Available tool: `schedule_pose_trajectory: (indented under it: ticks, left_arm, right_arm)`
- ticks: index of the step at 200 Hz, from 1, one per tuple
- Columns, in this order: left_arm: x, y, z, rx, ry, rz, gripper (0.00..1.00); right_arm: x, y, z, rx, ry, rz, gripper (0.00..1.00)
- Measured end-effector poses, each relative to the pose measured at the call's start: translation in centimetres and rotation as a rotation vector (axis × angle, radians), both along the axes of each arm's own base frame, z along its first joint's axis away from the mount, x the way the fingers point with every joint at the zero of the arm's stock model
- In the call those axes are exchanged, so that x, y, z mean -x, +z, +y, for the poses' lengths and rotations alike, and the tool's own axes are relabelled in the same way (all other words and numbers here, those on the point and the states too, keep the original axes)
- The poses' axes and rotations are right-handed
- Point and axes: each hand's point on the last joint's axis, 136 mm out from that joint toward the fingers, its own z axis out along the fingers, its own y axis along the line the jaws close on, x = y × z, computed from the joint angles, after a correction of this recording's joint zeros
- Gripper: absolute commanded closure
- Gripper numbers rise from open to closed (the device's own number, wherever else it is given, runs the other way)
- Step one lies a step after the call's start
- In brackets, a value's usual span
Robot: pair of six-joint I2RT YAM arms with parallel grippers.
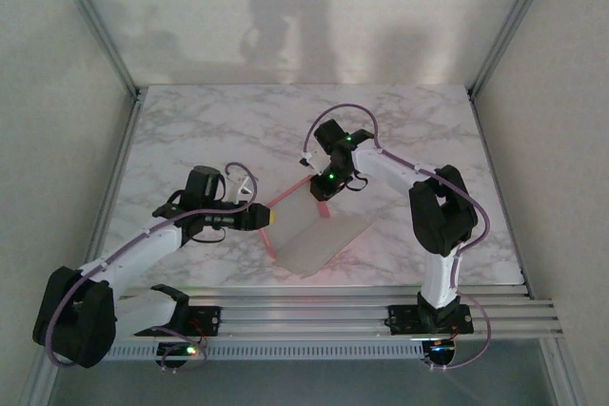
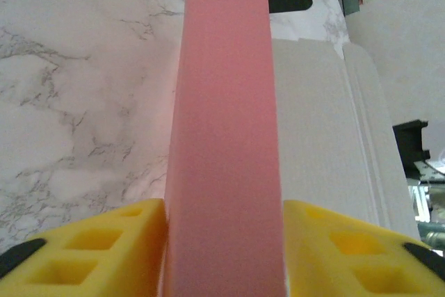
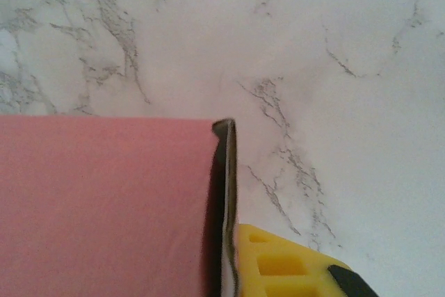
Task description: Fold the paper box
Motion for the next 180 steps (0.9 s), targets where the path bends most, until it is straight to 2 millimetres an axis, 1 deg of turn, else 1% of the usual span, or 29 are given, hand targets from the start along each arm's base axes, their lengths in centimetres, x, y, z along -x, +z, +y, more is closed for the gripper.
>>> schedule_pose_trajectory:
  ticks: [25, 49, 80, 96, 131, 153, 180]
  left_arm:
    - [0.1, 0.0, 0.0, -0.001, -0.006, -0.002, 0.61]
    - [0.1, -0.1, 0.0, -0.001, -0.006, 0.001, 0.65]
    - [0.1, -0.2, 0.0, 0.000, 0.003, 0.019, 0.69]
    - [0.2, -0.3, 0.0, -0.001, 0.006, 0.029, 0.70]
    - [0.3, -0.5, 0.1, -0.003, 0.006, 0.038, 0.73]
    - [0.2, -0.4, 0.0, 0.000, 0.008, 0.036, 0.74]
    - [0.2, -0.3, 0.0, 0.004, 0.006, 0.032, 0.75]
  right_arm:
    - [0.0, 0.0, 0.0, -0.005, -0.001, 0.004, 0.84]
    - [-0.3, -0.1, 0.2, -0.018, -0.025, 0.004, 0.80]
    - [0.1, -1.4, 0.3, -0.046, -0.070, 0.030, 0.79]
    - [0.3, -1.7, 0.4, -0.062, -0.083, 0.037, 0.79]
    - [0.3, -1.7, 0.3, -0.083, -0.106, 0.016, 0.89]
    - [0.3, -1.8, 0.1, -0.089, -0.116, -0.006, 0.94]
    - [0.1, -1.8, 0.1, -0.102, -0.134, -0.031, 0.96]
